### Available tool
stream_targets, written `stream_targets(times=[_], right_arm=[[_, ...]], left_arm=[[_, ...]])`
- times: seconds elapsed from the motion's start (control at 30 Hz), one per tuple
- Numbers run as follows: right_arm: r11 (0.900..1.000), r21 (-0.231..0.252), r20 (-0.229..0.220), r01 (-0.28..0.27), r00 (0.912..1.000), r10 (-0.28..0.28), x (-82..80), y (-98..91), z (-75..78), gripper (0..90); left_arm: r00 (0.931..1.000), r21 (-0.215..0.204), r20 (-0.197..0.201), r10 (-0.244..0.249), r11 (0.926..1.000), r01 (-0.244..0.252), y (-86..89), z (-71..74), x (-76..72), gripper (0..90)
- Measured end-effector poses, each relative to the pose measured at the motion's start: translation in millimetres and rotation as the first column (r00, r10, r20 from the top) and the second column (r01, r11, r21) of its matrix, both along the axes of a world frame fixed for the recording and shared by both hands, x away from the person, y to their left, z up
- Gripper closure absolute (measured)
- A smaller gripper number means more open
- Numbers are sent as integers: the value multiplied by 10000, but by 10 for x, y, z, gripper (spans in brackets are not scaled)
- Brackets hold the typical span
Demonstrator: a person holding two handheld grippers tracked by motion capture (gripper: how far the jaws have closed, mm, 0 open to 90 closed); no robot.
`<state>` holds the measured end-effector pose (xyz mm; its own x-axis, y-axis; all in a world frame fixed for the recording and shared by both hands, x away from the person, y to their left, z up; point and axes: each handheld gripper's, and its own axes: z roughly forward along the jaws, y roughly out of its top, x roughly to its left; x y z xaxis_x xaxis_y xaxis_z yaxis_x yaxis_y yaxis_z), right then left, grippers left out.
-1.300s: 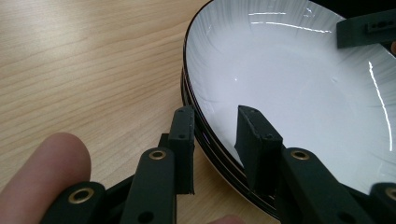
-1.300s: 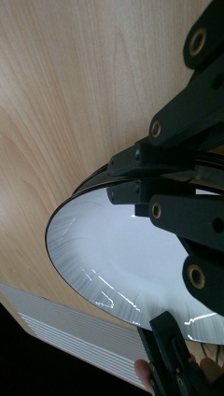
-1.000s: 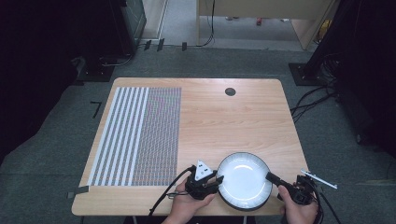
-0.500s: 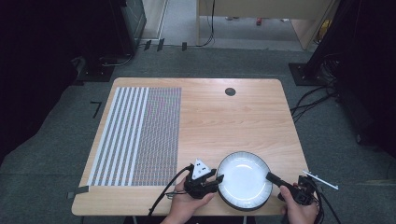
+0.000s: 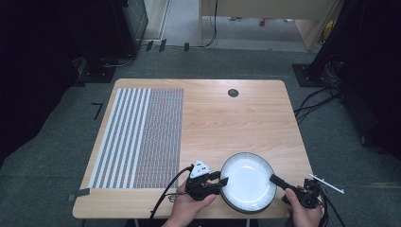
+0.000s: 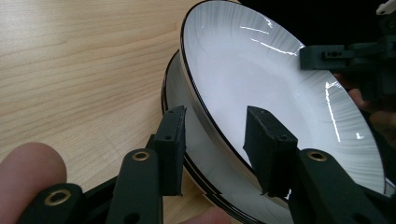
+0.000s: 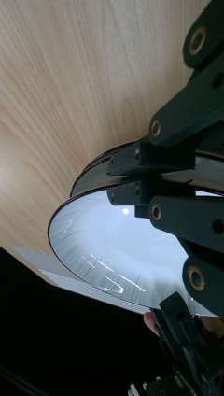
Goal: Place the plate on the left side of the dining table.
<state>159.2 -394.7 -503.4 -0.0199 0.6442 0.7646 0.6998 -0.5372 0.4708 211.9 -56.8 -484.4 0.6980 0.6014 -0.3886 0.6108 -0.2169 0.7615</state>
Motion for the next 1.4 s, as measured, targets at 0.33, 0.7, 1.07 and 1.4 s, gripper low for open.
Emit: stream_targets(times=[0.33,0.7,1.07,1.4], right_arm=[[9999,86,399,-139,9991,135,-22,49,45,849],[9999,-100,684,-114,9976,120,-71,147,113,845],[9985,-545,1096,-13,9940,72,-54,339,264,847],[9968,-791,1404,-119,9898,230,52,533,379,850]], left_arm=[[9991,-147,-404,-128,9998,122,38,50,15,644],[9987,97,-493,114,9999,-110,87,92,23,699],[9959,-186,-739,513,9984,-528,252,200,75,741],[9935,-282,-699,895,9954,-917,439,318,130,754]])
